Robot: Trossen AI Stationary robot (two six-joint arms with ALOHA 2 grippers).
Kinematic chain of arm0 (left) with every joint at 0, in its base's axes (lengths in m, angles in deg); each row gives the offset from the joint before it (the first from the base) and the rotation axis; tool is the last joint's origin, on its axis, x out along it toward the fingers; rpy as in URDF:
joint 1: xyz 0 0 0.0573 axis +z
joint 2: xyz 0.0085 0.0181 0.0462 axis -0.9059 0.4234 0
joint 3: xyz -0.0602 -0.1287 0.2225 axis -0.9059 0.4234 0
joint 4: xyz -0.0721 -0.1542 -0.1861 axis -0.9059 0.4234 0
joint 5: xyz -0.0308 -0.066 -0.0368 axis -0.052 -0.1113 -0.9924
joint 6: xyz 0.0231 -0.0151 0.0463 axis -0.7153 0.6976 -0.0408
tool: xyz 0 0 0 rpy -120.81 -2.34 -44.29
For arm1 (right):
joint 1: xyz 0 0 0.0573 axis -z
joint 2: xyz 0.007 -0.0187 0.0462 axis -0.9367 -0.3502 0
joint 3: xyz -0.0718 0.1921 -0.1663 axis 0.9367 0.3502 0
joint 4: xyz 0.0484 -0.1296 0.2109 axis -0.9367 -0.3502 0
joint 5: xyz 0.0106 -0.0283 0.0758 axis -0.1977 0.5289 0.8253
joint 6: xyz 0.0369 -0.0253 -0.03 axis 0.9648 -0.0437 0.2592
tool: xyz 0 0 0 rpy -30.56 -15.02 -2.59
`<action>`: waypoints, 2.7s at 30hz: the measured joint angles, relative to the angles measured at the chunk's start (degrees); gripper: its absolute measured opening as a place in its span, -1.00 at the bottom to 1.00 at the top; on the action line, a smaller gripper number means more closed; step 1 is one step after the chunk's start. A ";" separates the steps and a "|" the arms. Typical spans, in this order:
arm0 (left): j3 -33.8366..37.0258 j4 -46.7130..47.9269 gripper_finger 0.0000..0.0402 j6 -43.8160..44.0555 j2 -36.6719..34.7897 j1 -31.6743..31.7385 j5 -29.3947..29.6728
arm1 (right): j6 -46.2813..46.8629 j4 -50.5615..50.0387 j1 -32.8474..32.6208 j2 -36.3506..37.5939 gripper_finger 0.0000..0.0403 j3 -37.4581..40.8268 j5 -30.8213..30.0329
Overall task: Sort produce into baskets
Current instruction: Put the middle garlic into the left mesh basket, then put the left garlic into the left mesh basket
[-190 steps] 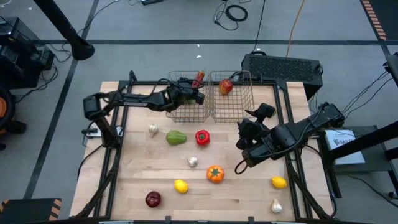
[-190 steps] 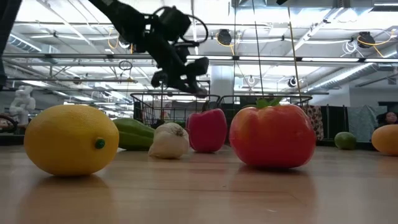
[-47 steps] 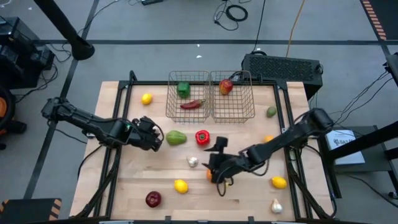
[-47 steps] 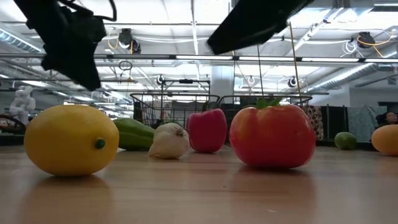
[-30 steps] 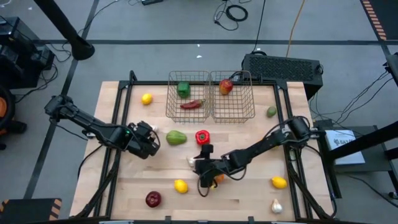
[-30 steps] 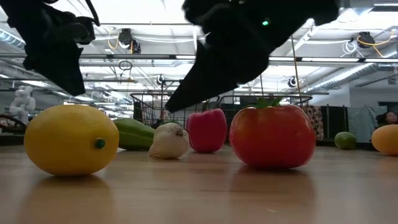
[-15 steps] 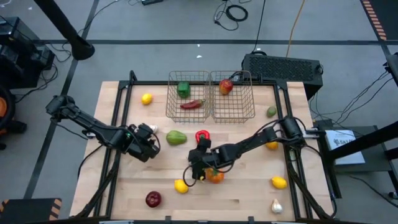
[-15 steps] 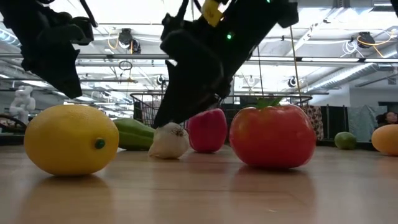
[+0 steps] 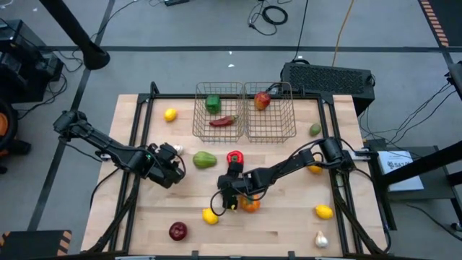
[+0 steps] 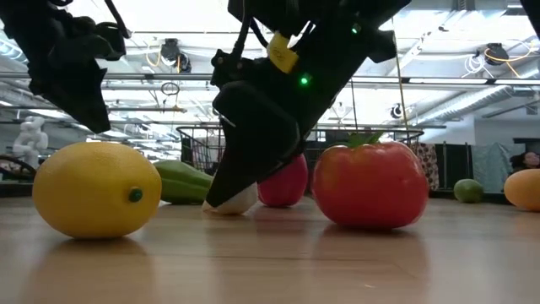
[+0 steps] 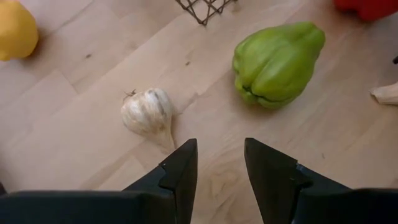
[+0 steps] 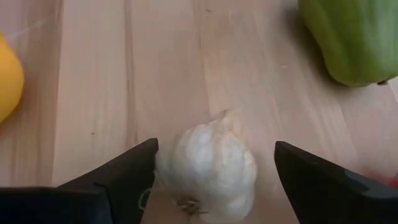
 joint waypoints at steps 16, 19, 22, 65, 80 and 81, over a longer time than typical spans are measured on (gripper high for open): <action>0.00 0.85 -0.30 0.08 0.00 0.00 1.23 | -0.51 -0.35 0.07 0.42 0.10 0.00 0.51; 0.00 2.89 -0.30 0.64 0.00 0.00 1.50 | -1.30 -0.60 0.07 1.99 0.09 0.02 1.86; 0.00 4.82 -0.30 2.80 0.00 0.00 1.54 | -2.27 -0.98 0.07 4.26 0.08 0.02 3.00; 9.25 -3.32 -0.30 5.68 -0.02 0.00 0.65 | -20.17 9.49 37.03 10.27 0.08 0.04 3.73; 9.25 -3.32 -0.30 5.70 -0.02 0.00 0.82 | -18.86 10.02 37.54 10.33 0.35 0.04 4.68; 9.25 -3.32 -0.30 5.70 -0.02 0.00 0.82 | -18.92 9.76 37.43 10.69 0.37 0.04 4.52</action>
